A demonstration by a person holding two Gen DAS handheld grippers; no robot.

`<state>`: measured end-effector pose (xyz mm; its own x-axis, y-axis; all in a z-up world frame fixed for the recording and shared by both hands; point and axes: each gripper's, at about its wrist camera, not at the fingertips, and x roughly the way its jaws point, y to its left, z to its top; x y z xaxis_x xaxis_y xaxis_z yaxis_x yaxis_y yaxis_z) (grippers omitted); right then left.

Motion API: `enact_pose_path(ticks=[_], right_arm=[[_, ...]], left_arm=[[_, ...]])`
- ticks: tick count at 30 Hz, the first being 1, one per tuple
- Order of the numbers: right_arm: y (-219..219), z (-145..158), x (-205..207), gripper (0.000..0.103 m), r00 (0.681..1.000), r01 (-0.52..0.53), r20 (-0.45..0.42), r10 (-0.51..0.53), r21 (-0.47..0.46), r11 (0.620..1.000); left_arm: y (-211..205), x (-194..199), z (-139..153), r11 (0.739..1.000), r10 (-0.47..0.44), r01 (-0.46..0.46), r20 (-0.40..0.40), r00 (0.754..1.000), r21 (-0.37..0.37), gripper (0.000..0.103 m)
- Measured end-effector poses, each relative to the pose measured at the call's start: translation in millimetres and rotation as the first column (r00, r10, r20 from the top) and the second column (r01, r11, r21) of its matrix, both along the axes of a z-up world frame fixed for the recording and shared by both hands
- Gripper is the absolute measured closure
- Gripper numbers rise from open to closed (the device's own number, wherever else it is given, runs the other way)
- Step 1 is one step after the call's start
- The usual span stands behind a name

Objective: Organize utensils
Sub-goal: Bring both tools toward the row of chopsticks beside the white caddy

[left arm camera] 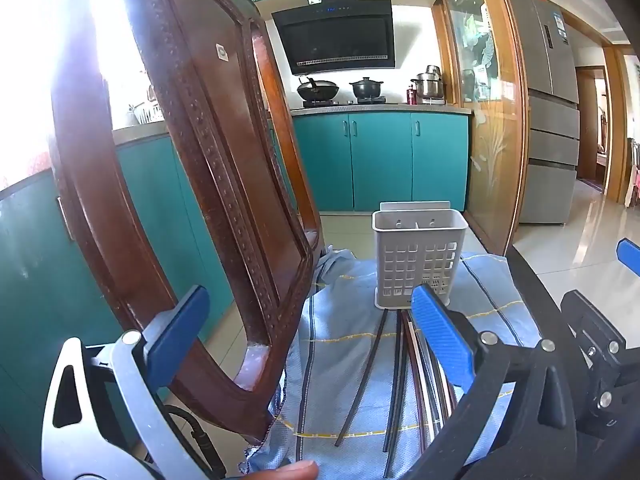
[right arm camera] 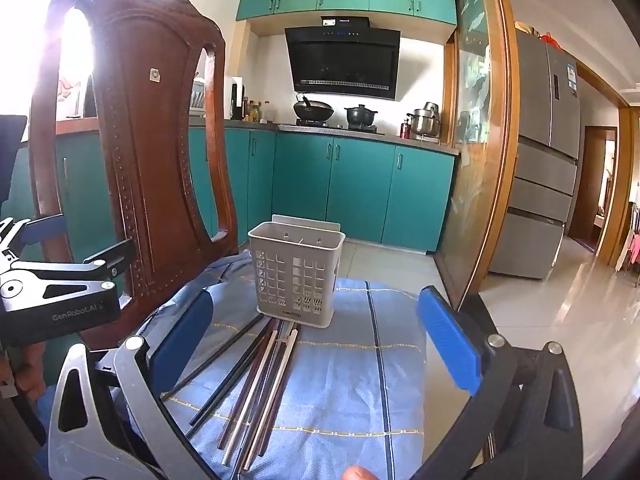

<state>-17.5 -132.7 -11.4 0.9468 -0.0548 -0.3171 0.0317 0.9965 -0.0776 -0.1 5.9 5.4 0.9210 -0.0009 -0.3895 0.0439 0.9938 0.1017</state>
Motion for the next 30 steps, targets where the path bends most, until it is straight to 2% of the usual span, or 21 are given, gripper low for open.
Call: enact_pose_path(ticks=[30], right_arm=[[7.2, 6.3, -4.9, 0.002, 0.999, -0.002, 0.042, 0.003, -0.02, 1.0]], left_arm=[[4.8, -1.2, -4.6, 1.0, 0.003, -0.003, 0.012, 1.0, 0.003, 0.003]])
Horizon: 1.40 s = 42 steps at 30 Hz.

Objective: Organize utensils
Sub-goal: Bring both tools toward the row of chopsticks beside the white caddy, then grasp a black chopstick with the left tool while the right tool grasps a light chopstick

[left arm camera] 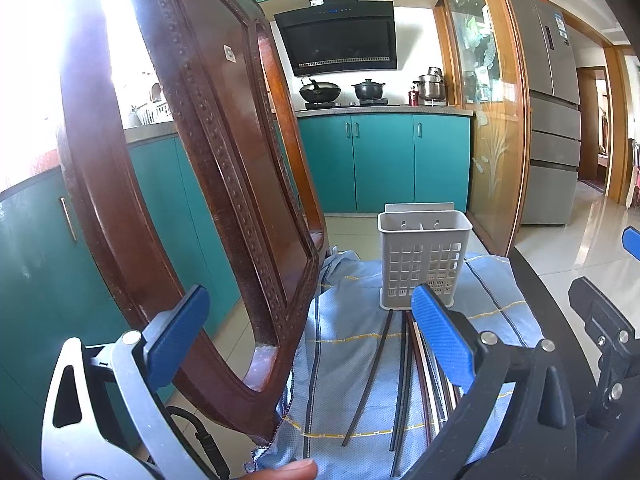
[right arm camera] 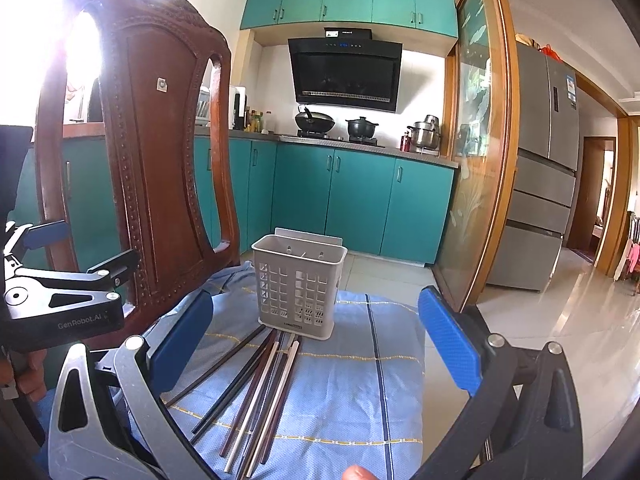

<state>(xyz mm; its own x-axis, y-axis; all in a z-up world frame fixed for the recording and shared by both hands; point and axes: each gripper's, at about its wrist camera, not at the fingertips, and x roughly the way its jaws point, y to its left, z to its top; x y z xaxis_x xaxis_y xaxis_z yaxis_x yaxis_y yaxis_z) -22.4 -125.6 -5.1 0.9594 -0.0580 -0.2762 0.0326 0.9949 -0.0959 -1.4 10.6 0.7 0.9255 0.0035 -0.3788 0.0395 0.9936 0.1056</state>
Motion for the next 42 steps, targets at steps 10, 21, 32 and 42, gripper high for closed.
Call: enact_pose_path(ticks=[10, 21, 32, 42], right_arm=[[0.1, 0.1, -2.0, 0.003, 1.0, 0.007, 0.004, -0.007, -0.007, 1.0], [1.6, 0.0, 1.2, 0.003, 1.0, 0.012, -0.002, -0.012, -0.014, 1.0], [-2.8, -3.3, 2.0, 0.003, 1.0, 0.02, -0.007, -0.02, -0.006, 1.0], [-33.3, -36.8, 28.5, 0.003, 0.986, 0.092, -0.138, -0.09, 0.011, 0.996]], left_arm=[[-0.2, -0.5, 0.6, 1.0, -0.002, 0.002, -0.001, 1.0, 0.001, 0.003], [-1.3, -3.0, 0.5, 1.0, -0.011, 0.011, -0.014, 1.0, -0.012, 0.003], [-8.3, -1.0, -0.4, 1.0, -0.027, 0.027, -0.024, 0.999, -0.006, 0.003], [-19.7, 20.4, -29.5, 0.994, -0.106, 0.103, -0.119, 0.987, -0.034, 0.003]])
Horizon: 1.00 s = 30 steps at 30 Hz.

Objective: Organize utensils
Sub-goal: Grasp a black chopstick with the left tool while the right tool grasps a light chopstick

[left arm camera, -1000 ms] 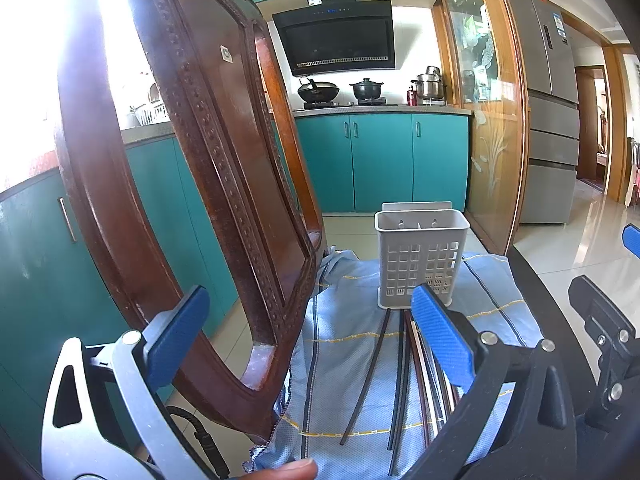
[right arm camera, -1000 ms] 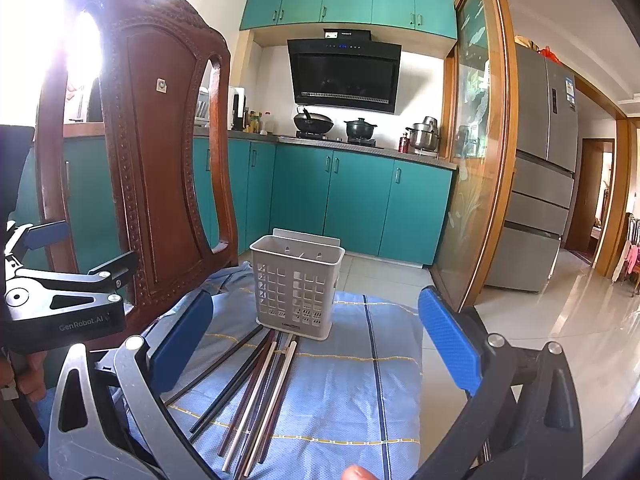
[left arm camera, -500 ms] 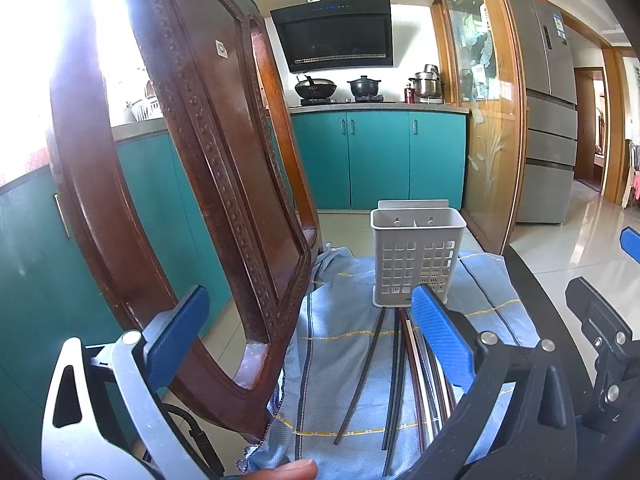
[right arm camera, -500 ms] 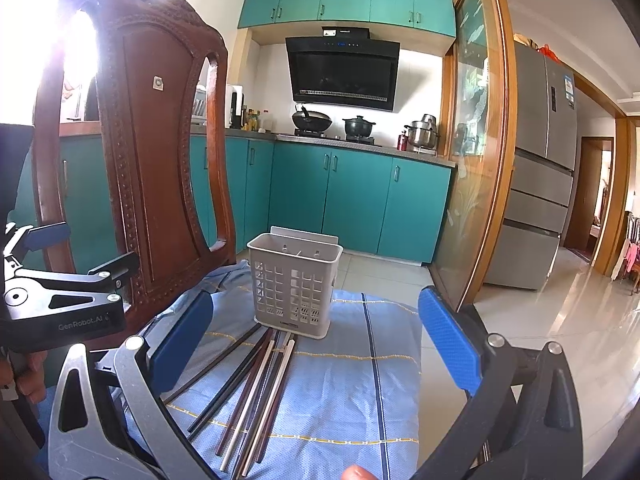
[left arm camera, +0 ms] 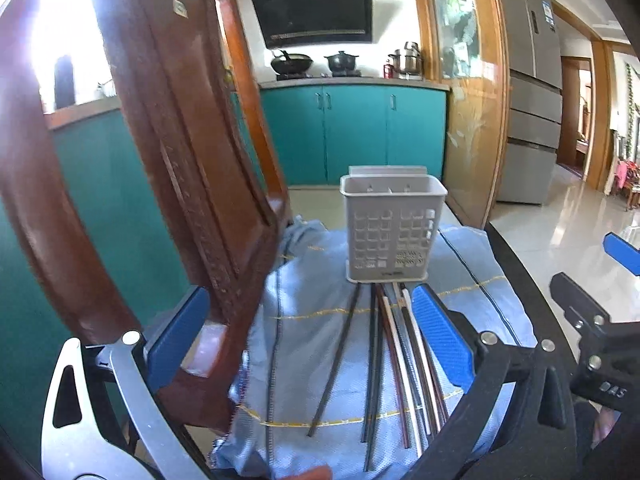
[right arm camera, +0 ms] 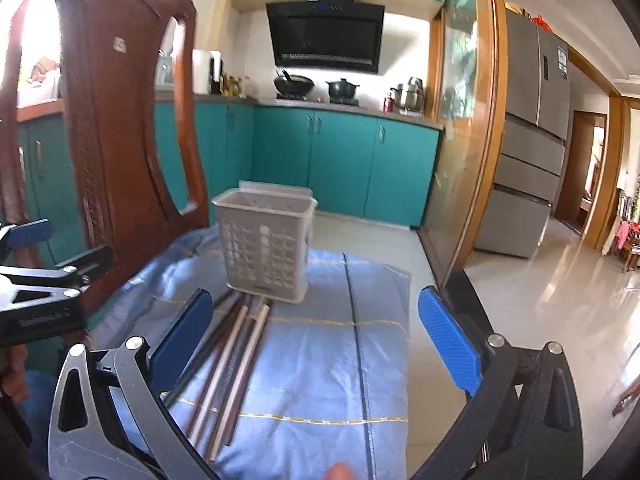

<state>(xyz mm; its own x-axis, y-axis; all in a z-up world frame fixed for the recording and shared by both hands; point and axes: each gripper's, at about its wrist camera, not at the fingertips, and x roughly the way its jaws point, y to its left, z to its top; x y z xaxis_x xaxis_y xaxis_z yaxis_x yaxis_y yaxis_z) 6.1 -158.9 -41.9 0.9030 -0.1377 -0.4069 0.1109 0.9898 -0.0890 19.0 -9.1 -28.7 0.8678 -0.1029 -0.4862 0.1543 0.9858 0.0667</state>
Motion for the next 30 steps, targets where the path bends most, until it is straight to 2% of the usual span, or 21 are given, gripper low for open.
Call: enact_pose_path(ticks=[2, 4, 6, 8, 11, 12, 14, 17, 19, 21, 24, 25, 27, 30], right_arm=[[-1.9, -10.2, 10.1, 0.004, 0.999, -0.017, -0.038, 0.017, 0.008, 1.0], [-3.4, -26.0, 25.9, 0.018, 0.992, -0.073, -0.104, 0.077, 0.045, 0.996], [-4.5, -42.5, 45.8, 0.051, 0.979, -0.096, -0.172, 0.109, 0.08, 0.992], [-4.8, -60.2, 68.9, 0.068, 0.962, -0.121, -0.23, 0.149, 0.133, 0.984], [-2.1, -83.9, 111.3, 0.07, 0.914, -0.175, -0.315, 0.256, 0.263, 0.949], [-0.1, -91.0, 126.8, 0.072, 0.898, -0.174, -0.346, 0.273, 0.29, 0.941], [7.1, -105.5, 155.2, 0.073, 0.864, -0.17, -0.412, 0.29, 0.304, 0.937], [18.6, -124.4, 178.6, 0.074, 0.812, -0.159, -0.494, 0.311, 0.327, 0.932], [20.0, -137.2, 185.6, 0.074, 0.792, -0.135, -0.526, 0.309, 0.343, 0.93], [17.1, -141.1, 185.1, 0.085, 0.797, -0.127, -0.519, 0.31, 0.357, 0.925], [4.4, -141.9, 181.6, 0.09, 0.788, -0.125, -0.504, 0.354, 0.432, 0.893], [1.9, -141.1, 179.0, 0.095, 0.791, -0.126, -0.501, 0.352, 0.43, 0.894], [-4.1, -137.3, 174.7, 0.095, 0.803, -0.122, -0.499, 0.327, 0.4, 0.908], [-16.3, -132.3, 172.2, 0.095, 0.819, -0.105, -0.483, 0.311, 0.406, 0.908]], left_arm=[[-5.0, 9.6, -10.5, 1.0, -0.025, 0.025, -0.033, 0.999, -0.003, 0.005], [-10.1, 20.3, -22.7, 0.998, -0.062, 0.063, -0.065, 0.996, 0.009, 0.025], [-15.1, 41.9, -38.8, 0.992, -0.125, 0.127, -0.15, 0.981, -0.002, 0.064], [-19.4, 62.2, -49.7, 0.985, -0.173, 0.172, -0.21, 0.962, -0.026, 0.08], [-34.1, 100.6, -67.0, 0.976, -0.195, 0.214, -0.277, 0.941, 0.039, 0.087], [-39.2, 120.2, -74.6, 0.972, -0.207, 0.232, -0.318, 0.925, 0.041, 0.088], [-41.7, 147.6, -85.3, 0.972, -0.214, 0.236, -0.383, 0.899, 0.01, 0.088], [-44.1, 168.8, -96.0, 0.973, -0.198, 0.23, -0.403, 0.893, 0.031, 0.088], [-40.6, 175.4, -103.3, 0.972, -0.212, 0.233, -0.424, 0.88, -0.002, 0.088], [-33.1, 179.3, -111.5, 0.968, -0.246, 0.239, -0.452, 0.858, -0.073, 0.088], [-28.1, 184.2, -123.2, 0.974, -0.219, 0.217, -0.478, 0.85, -0.06, 0.088], [-27.1, 188.4, -125.5, 0.974, -0.22, 0.22, -0.479, 0.85, -0.059, 0.087], [-26.1, 187.9, -128.4, 0.972, -0.229, 0.225, -0.484, 0.844, -0.068, 0.086], [-26.0, 187.3, -136.4, 0.972, -0.229, 0.227, -0.505, 0.832, -0.066, 0.086]])
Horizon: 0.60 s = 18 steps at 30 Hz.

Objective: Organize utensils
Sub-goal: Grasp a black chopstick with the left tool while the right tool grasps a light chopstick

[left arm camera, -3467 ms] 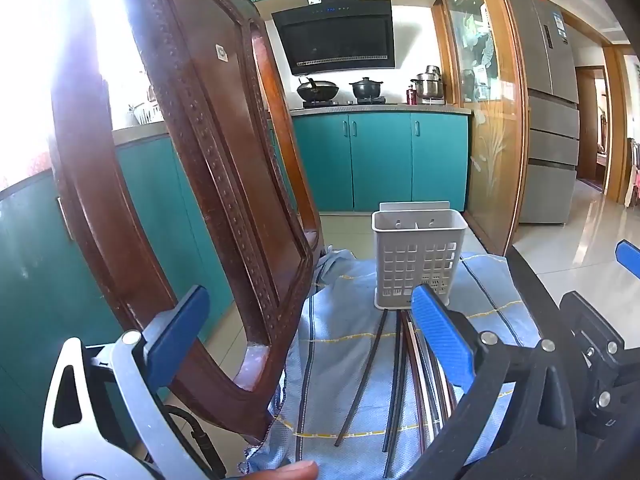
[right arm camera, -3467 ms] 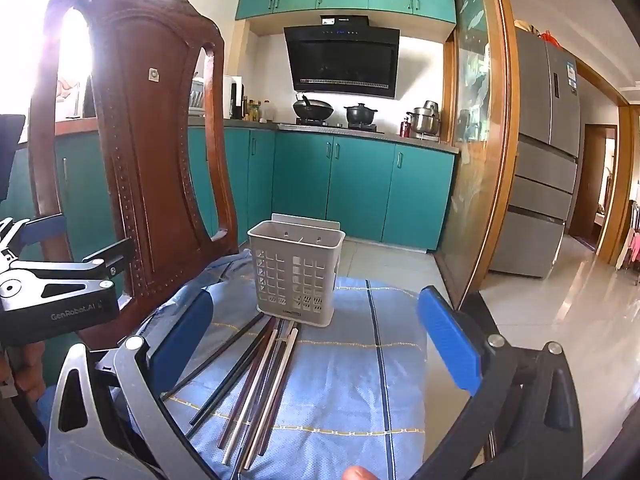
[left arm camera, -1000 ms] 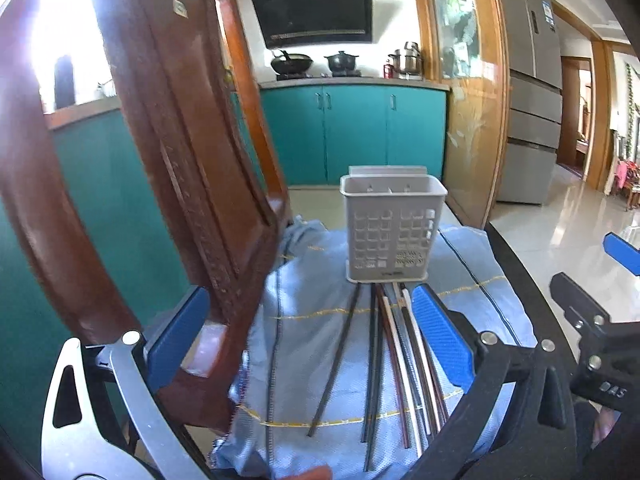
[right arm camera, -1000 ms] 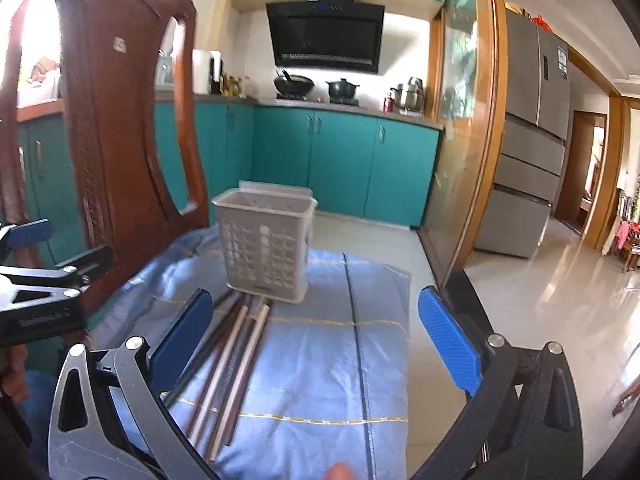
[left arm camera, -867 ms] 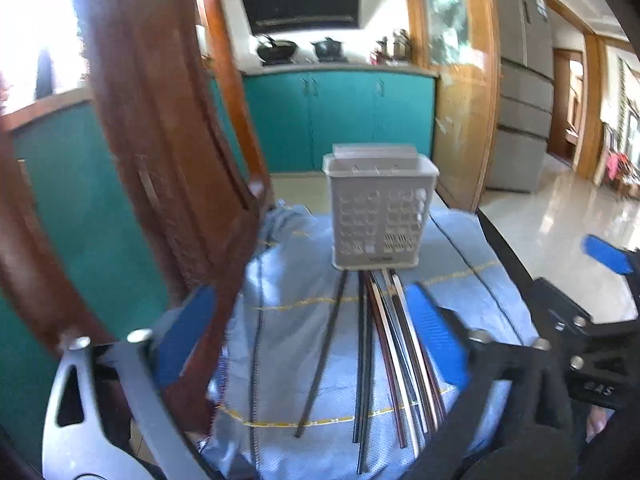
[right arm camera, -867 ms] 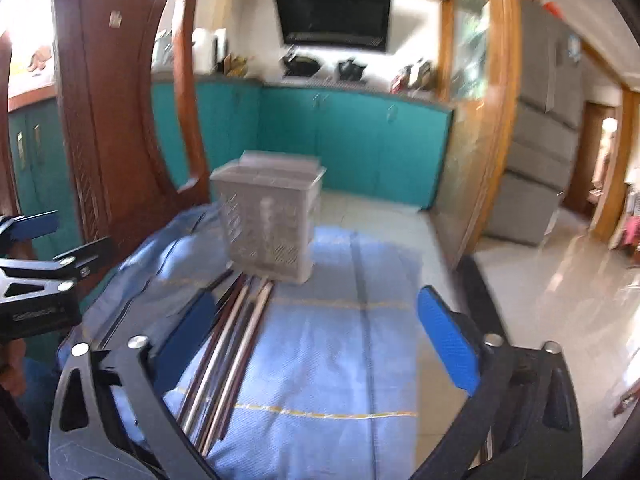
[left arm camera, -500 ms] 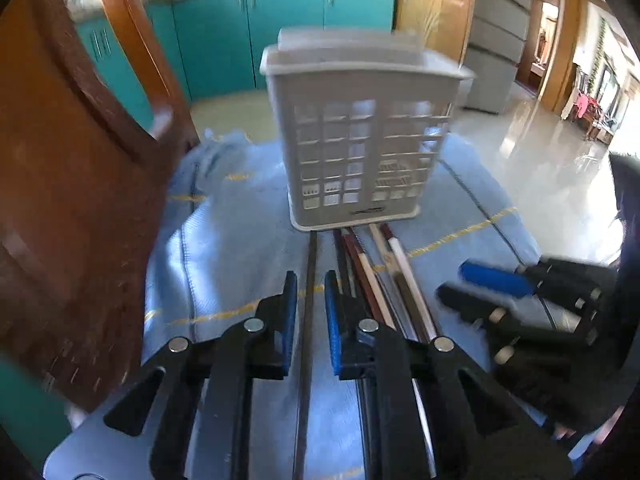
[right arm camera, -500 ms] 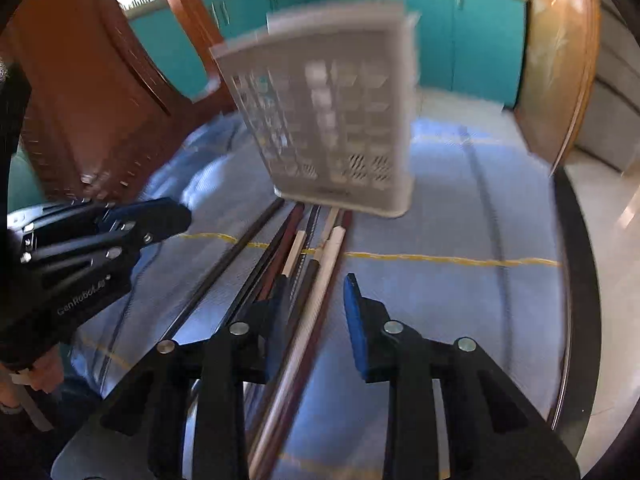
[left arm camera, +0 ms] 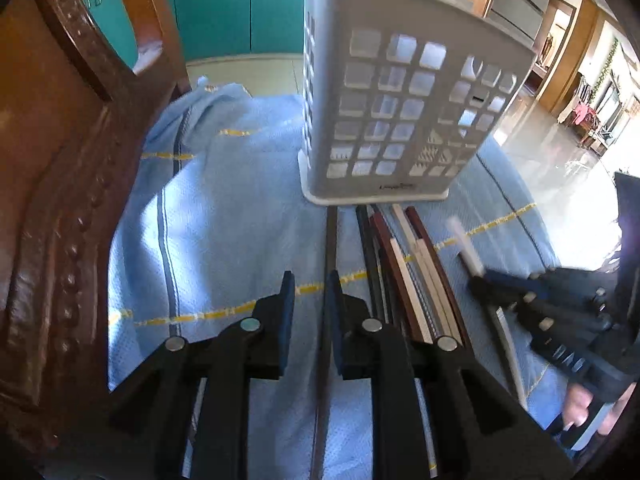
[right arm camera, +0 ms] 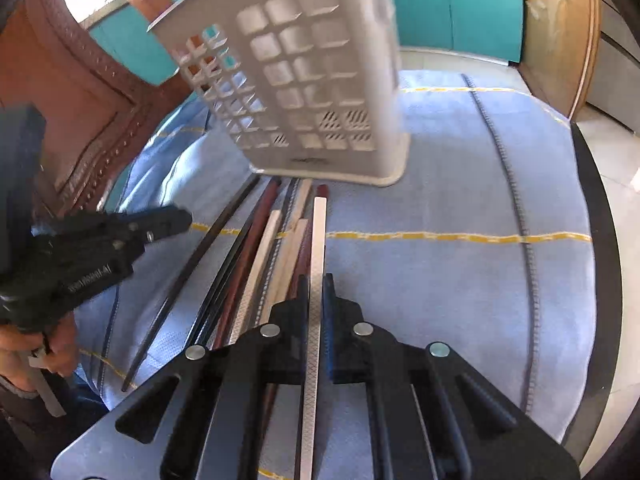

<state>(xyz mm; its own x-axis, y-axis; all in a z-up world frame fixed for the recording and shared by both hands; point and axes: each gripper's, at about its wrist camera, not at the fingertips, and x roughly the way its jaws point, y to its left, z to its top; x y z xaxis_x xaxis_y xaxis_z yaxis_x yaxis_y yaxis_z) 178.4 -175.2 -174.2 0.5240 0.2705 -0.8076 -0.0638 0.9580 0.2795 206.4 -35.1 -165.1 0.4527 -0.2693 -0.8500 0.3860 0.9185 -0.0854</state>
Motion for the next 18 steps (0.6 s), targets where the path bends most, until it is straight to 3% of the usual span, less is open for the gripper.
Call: enact_pose_path(ticks=[8, 14, 18], right_arm=[[-14.7, 1.0, -0.8, 0.094, 0.998, 0.068, 0.022, -0.066, -0.094, 0.993], [-24.2, -2.7, 4.4, 0.091, 0.993, 0.117, 0.016, -0.116, -0.103, 0.988], [-18.2, -13.5, 14.8, 0.083, 0.995, 0.093, -0.014, -0.095, -0.083, 0.992]], left_arm=[[-10.7, -4.4, -8.2, 1.0, -0.01, 0.01, -0.008, 1.0, 0.014, 0.078], [-30.4, 1.4, -12.9, 0.999, -0.013, 0.015, -0.022, 1.0, 0.051, 0.077], [-36.0, 6.3, -15.8, 0.997, -0.017, 0.019, -0.029, 0.999, 0.081, 0.077]])
